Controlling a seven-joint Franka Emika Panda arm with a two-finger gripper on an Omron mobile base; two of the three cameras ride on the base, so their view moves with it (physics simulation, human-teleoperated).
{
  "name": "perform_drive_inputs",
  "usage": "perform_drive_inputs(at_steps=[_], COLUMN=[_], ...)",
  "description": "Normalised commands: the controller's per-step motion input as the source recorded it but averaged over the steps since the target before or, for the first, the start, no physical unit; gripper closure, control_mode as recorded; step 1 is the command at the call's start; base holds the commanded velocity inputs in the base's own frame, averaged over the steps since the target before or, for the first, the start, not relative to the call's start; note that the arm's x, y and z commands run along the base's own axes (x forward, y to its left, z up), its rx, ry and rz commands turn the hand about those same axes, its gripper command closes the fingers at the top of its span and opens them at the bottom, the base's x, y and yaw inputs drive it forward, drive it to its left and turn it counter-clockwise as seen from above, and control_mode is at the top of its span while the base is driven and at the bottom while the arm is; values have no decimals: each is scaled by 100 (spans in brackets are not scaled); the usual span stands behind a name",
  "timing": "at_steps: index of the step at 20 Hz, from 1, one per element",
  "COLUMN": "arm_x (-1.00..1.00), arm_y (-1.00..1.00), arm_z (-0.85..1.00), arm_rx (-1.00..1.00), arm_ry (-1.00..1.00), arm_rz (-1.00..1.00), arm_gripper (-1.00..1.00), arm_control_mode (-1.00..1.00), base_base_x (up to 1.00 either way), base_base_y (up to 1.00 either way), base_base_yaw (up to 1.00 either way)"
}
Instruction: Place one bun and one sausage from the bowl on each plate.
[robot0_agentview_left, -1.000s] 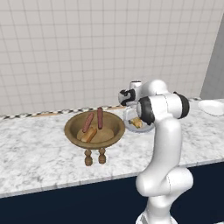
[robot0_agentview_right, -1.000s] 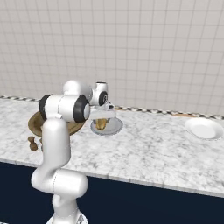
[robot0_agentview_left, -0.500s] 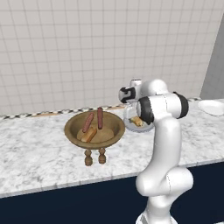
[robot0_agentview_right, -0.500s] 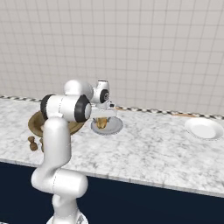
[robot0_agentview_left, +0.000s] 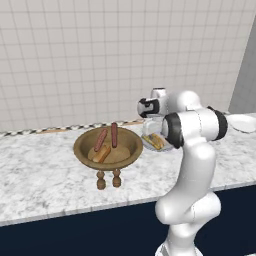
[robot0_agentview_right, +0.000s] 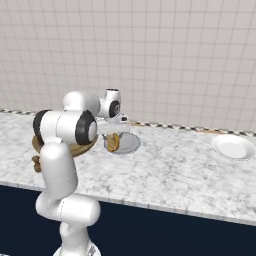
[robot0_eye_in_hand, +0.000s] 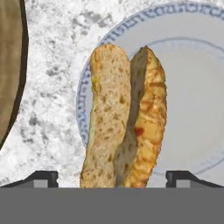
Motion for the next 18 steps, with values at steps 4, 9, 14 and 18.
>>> perform_drive_inputs(at_steps=[4, 9, 14, 18], arm_x=[-54, -24, -4, 27], arm_y=[20, 71, 100, 100], arm_z=[95, 69, 7, -17], arm_rx=[3, 13, 17, -11], arm_ry=[-10, -5, -4, -8], arm_rz=[-2, -11, -21, -20], arm_gripper=[-100, -100, -100, -100], arm_control_mode=[-100, -100, -100, -100], base_base_x=[0, 0, 0, 0], base_base_y=[0, 0, 0, 0], base_base_yaw=[0, 0, 0, 0])
